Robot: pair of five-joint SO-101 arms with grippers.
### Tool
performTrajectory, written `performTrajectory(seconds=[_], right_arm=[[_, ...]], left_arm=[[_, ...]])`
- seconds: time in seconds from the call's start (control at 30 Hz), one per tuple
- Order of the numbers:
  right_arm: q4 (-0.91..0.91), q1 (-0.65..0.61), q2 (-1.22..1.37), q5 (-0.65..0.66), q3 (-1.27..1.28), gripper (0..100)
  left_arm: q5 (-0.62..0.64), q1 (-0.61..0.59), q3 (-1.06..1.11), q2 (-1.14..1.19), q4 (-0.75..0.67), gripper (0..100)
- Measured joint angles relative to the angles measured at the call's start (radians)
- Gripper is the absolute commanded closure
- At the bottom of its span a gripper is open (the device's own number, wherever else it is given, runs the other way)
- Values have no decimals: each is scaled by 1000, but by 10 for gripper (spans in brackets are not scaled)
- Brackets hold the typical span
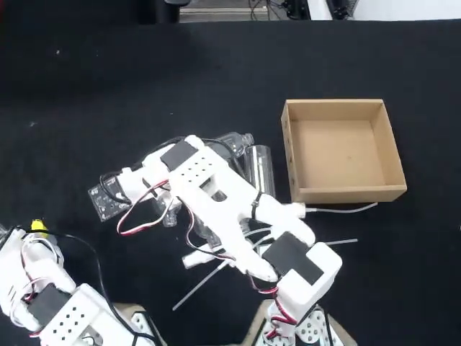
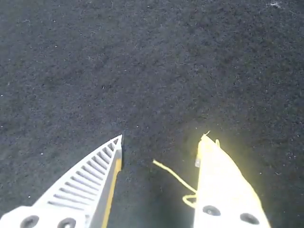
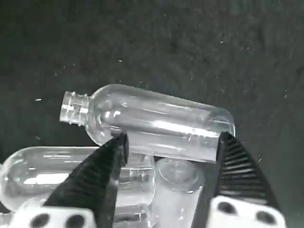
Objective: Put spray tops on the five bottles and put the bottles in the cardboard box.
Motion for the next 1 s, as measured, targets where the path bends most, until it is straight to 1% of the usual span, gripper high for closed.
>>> performTrajectory(seconds=[0.23, 0.4, 0.53, 0.8, 1.0], right_arm=[[6, 0, -3, 160, 35, 730], [-2, 0, -8, 236, 52, 730], [44, 0, -11, 252, 60, 730], [58, -2, -35, 313, 64, 730], [58, -2, -15, 313, 69, 730]], left_arm=[[0, 0, 0, 0, 0, 762], [0, 0, 0, 0, 0, 762], [0, 0, 0, 0, 0, 762], [0, 0, 0, 0, 0, 762], [0, 0, 0, 0, 0, 762]])
